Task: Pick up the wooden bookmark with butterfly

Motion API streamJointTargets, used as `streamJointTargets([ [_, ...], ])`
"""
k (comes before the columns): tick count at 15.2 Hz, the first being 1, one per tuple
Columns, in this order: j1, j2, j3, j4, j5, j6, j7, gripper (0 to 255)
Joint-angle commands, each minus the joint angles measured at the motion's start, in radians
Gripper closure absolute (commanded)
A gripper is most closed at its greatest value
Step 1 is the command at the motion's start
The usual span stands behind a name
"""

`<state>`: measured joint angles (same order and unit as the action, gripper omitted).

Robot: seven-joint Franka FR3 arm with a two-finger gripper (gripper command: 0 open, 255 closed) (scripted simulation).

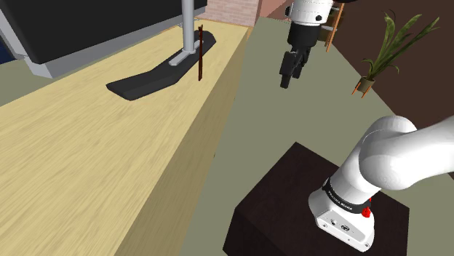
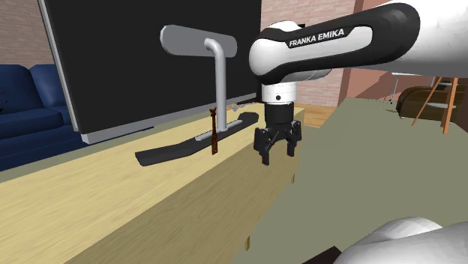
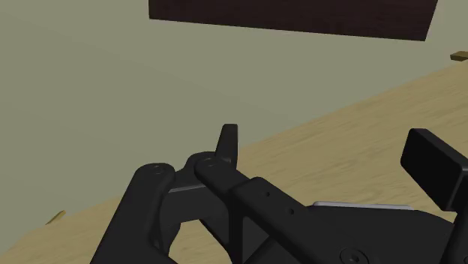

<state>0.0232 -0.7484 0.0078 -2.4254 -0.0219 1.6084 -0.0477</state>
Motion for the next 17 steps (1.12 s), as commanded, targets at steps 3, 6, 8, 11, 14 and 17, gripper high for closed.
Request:
streamJointTargets([
  [3,0.006,0.042,-0.006,0.018,-0.009,0.074,-0.027,0],
  [6,0.017,0.105,-0.014,0.052,-0.02,0.179,-0.066,0],
  [8,0.024,0.147,-0.019,0.078,-0.026,0.246,-0.091,0],
  [11,0.036,0.21,-0.026,0.123,-0.03,0.34,-0.129,0],
  [14,0.048,0.273,-0.031,0.174,-0.032,0.427,-0.167,0],
  [17,0.062,0.333,-0.036,0.231,-0.029,0.507,-0.206,0],
])
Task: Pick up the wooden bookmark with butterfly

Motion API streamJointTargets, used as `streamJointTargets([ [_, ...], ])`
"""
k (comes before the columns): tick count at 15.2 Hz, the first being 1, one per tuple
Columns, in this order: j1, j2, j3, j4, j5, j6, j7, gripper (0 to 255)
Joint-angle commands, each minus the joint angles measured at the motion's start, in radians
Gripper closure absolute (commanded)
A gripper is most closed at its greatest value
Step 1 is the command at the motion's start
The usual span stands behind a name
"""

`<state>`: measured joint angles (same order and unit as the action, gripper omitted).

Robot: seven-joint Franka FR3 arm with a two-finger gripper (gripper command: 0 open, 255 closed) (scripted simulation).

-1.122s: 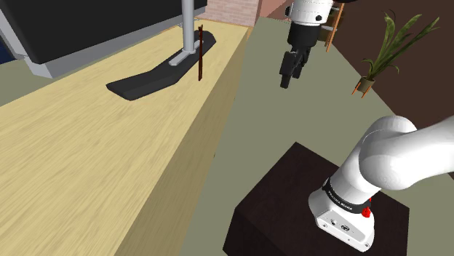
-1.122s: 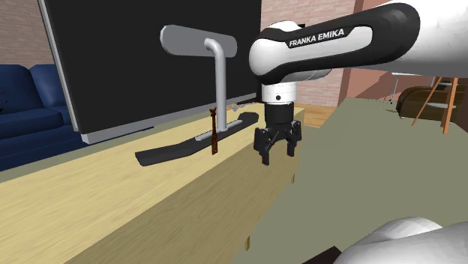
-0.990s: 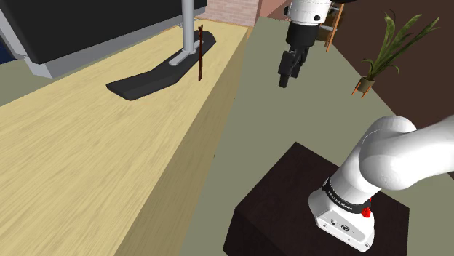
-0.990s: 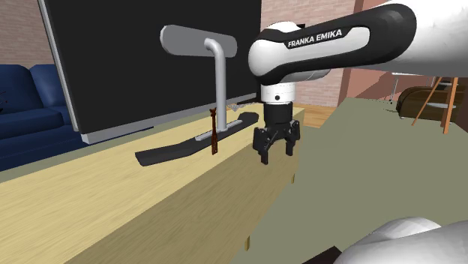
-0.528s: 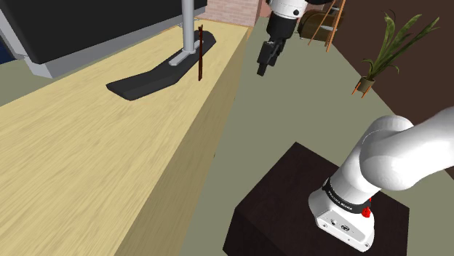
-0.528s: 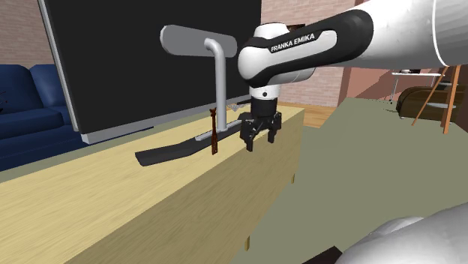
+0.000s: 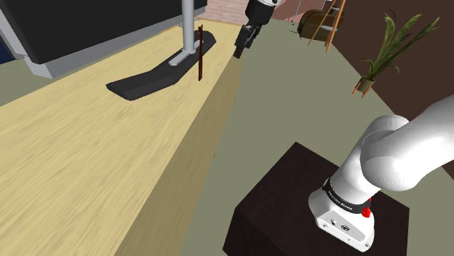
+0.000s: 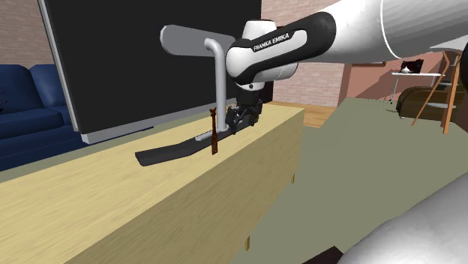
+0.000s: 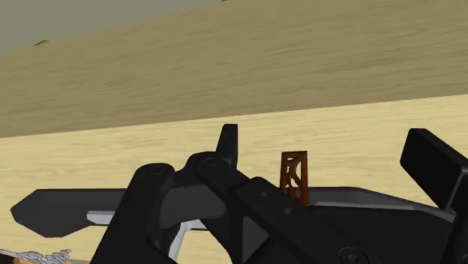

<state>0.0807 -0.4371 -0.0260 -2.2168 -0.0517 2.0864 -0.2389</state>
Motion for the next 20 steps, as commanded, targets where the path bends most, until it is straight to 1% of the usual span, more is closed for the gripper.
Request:
streamJointTargets([
  [1,0.009,0.042,-0.004,0.042,0.002,0.054,-0.028,0],
  [7,0.038,0.158,-0.011,0.174,0.019,0.188,-0.111,0],
  [13,0.068,0.266,-0.013,0.322,0.051,0.296,-0.201,0],
  [14,0.068,0.267,-0.013,0.323,0.052,0.296,-0.201,0],
  [20,0.068,0.265,-0.013,0.241,0.052,0.377,-0.202,0],
])
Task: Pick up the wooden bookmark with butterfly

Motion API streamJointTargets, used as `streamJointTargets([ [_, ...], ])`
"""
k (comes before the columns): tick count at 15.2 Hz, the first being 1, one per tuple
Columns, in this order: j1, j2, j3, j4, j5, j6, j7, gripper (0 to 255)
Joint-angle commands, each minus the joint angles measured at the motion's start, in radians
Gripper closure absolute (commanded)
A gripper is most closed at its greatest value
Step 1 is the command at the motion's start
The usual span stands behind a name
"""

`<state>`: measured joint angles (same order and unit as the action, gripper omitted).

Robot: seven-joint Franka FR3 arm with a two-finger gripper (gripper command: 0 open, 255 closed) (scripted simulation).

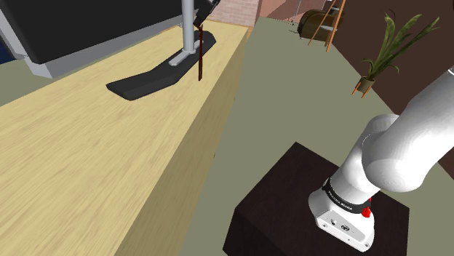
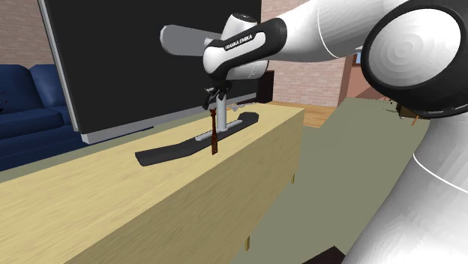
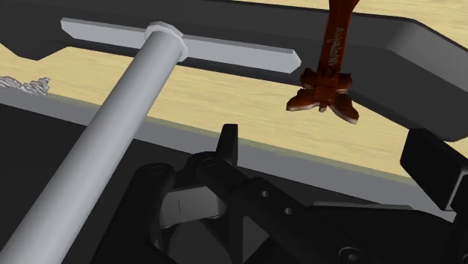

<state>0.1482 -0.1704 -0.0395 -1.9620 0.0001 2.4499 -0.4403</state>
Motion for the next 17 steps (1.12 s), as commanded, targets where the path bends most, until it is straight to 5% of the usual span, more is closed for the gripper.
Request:
streamJointTargets([
  [1,0.0,-0.001,0.0,-0.035,0.0,0.035,0.0,0],
  [3,0.0,-0.001,0.0,-0.035,0.0,0.035,0.0,0],
  [4,0.0,-0.002,0.0,-0.036,0.001,0.035,-0.001,255],
  [17,0.0,-0.002,0.0,0.018,0.0,-0.019,0.0,255],
])
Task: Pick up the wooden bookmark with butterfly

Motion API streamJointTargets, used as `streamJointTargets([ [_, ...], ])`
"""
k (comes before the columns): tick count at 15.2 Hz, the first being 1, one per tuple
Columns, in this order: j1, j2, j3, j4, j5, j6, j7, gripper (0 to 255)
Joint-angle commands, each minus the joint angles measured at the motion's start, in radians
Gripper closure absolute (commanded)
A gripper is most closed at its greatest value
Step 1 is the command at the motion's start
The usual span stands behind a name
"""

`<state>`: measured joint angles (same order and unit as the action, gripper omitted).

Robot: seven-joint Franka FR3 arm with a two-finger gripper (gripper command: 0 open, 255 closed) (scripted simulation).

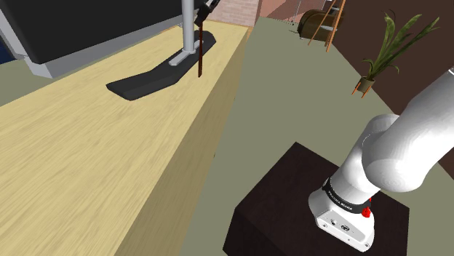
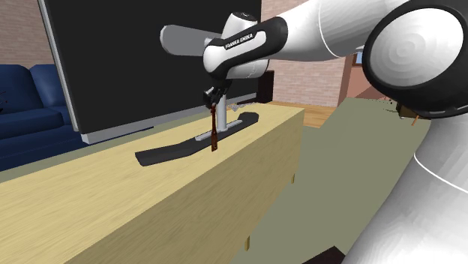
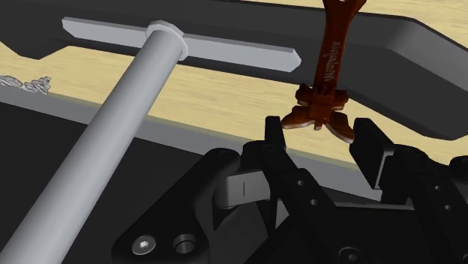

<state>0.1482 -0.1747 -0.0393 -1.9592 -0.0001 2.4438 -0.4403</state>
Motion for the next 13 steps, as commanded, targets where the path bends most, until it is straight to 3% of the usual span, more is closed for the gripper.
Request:
streamJointTargets([
  [1,0.0,0.003,0.0,0.029,0.0,-0.026,0.0,255],
  [13,0.0,0.018,0.0,0.183,0.001,-0.165,0.0,255],
])
